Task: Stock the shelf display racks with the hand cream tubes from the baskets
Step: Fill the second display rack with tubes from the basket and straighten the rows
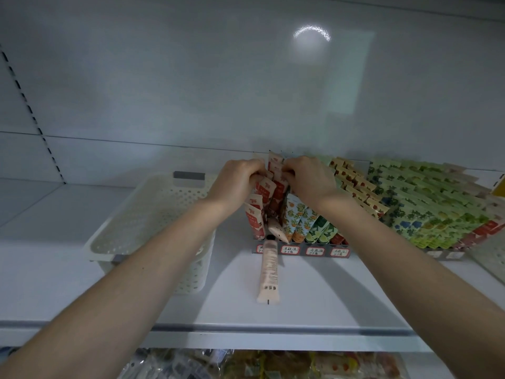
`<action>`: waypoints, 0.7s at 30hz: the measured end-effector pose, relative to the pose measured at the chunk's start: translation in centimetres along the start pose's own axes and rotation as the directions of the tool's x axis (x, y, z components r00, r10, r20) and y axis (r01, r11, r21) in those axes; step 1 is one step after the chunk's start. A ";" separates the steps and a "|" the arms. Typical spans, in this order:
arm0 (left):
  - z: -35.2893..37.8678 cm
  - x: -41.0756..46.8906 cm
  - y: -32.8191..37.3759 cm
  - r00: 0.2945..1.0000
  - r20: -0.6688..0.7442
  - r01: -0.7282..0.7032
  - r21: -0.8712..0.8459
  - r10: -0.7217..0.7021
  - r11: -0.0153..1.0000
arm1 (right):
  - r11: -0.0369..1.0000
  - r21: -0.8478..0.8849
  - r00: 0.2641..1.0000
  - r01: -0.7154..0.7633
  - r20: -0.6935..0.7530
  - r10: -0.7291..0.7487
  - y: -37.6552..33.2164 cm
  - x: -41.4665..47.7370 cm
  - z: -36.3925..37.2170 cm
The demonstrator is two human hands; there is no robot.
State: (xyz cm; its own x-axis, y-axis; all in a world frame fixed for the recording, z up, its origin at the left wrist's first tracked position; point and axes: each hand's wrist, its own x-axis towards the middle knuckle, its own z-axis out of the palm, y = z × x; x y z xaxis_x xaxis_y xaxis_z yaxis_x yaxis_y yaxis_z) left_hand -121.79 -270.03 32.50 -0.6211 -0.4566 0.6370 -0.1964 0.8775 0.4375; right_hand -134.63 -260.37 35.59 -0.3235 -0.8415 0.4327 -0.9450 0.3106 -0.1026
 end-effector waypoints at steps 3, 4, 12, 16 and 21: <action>0.0 -0.1 0.1 1.000 0.000 0.015 -0.026 -0.015 1.000 | 1.000 0.005 1.000 -0.003 0.006 0.003 -0.1 0.0 0.0; 0.0 -0.1 0.3 1.000 -0.002 0.021 -0.036 -0.021 0.999 | 1.000 0.005 1.000 -0.008 0.009 0.008 -0.1 0.0 0.0; -0.1 -0.2 0.5 0.999 0.005 0.048 -0.053 -0.048 0.997 | 1.000 -0.012 0.999 -0.023 0.033 0.023 -0.3 0.3 -0.1; -0.1 -0.1 0.5 0.999 -0.001 0.041 -0.040 -0.041 0.998 | 0.999 -0.048 0.999 -0.002 0.043 0.004 -0.5 0.9 0.3; -0.2 -0.1 0.4 1.000 -0.014 0.013 -0.027 -0.013 1.000 | 0.997 -0.076 0.999 0.030 0.033 -0.028 -0.9 1.3 0.4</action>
State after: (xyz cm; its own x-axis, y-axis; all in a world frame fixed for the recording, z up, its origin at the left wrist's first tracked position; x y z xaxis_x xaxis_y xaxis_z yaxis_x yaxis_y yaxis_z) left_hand -121.60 -269.63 32.75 -0.6077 -0.4703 0.6399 -0.1837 0.8672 0.4629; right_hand -134.23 -261.91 35.83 -0.2984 -0.8638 0.4060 -0.9480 0.3175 -0.0215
